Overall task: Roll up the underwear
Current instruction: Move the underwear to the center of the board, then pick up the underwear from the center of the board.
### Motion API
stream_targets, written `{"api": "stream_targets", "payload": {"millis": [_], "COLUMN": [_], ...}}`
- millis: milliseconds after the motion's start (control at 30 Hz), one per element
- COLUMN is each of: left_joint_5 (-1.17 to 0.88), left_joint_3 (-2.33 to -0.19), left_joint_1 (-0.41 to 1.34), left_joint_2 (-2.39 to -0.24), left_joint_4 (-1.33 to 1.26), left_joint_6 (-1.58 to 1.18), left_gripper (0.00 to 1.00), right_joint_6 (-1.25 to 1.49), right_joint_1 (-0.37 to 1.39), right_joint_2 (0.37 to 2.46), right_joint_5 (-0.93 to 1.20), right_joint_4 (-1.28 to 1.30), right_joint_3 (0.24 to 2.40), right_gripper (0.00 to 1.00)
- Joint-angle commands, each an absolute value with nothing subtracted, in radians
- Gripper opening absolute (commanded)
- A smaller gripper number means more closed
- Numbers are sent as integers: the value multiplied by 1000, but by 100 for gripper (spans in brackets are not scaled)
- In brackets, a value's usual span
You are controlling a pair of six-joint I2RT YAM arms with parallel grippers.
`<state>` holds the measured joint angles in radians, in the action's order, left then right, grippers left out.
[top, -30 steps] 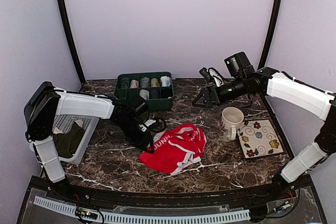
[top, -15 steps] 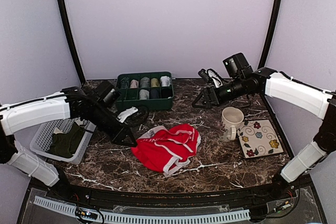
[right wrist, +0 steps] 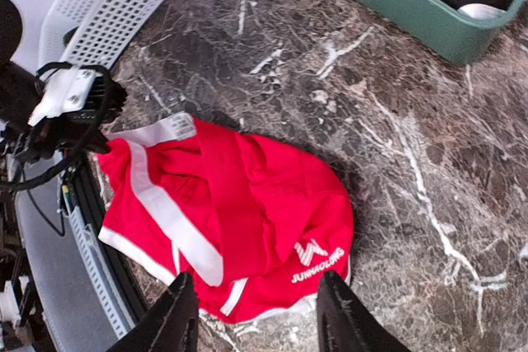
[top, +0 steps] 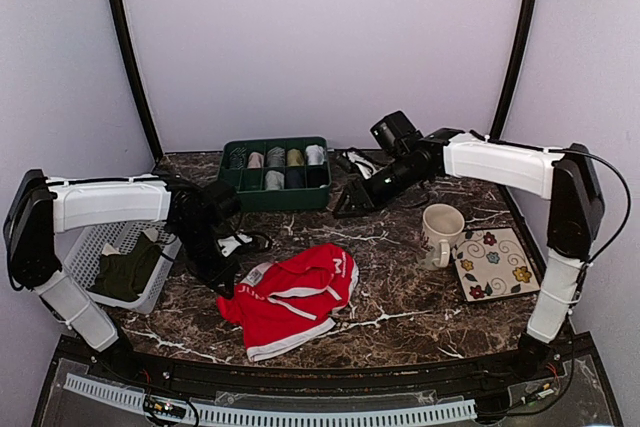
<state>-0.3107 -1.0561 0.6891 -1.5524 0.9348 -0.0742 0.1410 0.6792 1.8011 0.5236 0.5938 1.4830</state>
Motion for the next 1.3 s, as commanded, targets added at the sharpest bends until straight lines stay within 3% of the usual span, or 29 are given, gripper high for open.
{"api": "stream_targets", "payload": {"millis": [0, 233, 400, 500, 767, 933, 1100, 1267], "left_joint_5": [-275, -284, -299, -304, -297, -278, -194, -58], "left_joint_3": [-1074, -1073, -1065, -1065, -1065, -1079, -1111, -1147], "left_joint_1": [668, 659, 646, 644, 643, 643, 642, 641], "left_joint_2": [-1542, -1539, -1529, -1529, -1510, -1502, -1486, -1409], "left_joint_4": [1004, 980, 974, 970, 951, 940, 935, 891], "left_joint_6": [-86, -81, -76, -72, -72, -66, -49, -1], "left_gripper": [0, 0, 0, 0, 0, 0, 0, 0], "right_joint_6": [102, 51, 20, 11, 34, 37, 88, 228], "right_joint_1": [730, 871, 938, 963, 983, 983, 976, 879], "right_joint_2": [1925, 2044, 2067, 2084, 2153, 2155, 2097, 1982], "right_joint_5": [533, 451, 390, 344, 101, -19, -132, -166], "right_joint_4": [618, 654, 668, 662, 695, 717, 721, 707], "right_joint_3": [1599, 1677, 1652, 1636, 1707, 1737, 1758, 1768], "right_gripper": [43, 44, 50, 59, 51, 36, 2, 0]}}
